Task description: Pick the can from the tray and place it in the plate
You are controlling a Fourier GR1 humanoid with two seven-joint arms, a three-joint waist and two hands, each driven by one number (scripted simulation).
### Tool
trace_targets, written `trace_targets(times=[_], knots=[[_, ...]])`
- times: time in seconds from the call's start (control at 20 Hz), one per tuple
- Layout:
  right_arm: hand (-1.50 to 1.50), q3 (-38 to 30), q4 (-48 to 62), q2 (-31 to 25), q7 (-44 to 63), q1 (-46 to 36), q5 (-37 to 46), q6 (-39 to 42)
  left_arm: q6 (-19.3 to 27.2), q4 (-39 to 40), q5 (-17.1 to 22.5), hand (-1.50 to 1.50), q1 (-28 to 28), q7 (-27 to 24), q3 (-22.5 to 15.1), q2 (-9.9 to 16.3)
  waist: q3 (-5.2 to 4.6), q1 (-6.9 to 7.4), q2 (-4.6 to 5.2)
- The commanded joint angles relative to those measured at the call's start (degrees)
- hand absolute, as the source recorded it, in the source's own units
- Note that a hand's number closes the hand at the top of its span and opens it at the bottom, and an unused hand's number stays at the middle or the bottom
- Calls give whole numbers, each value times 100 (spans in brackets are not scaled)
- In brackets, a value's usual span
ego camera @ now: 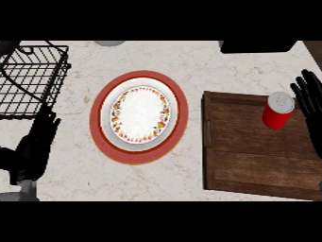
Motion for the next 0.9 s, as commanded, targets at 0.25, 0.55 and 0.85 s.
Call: trace_targets(times=[0.25, 0.55, 0.85], knots=[[150, -1662, -525, -2027, 1372, -1207, 966, -1164, 113, 431, -545, 0, 179, 768, -680, 28, -110, -125, 119], [-150, -2041, -570, -2169, 2137, -497, 2744, -2827, -1, -164, -510, 0, 344, 956, -1015, -167, -77, -34, 104], [-150, -1833, -2196, -2236, 3200, 207, 3157, -2337, 112, 129, -714, 0, 198, 976, -1160, -526, -78, 0, 119]])
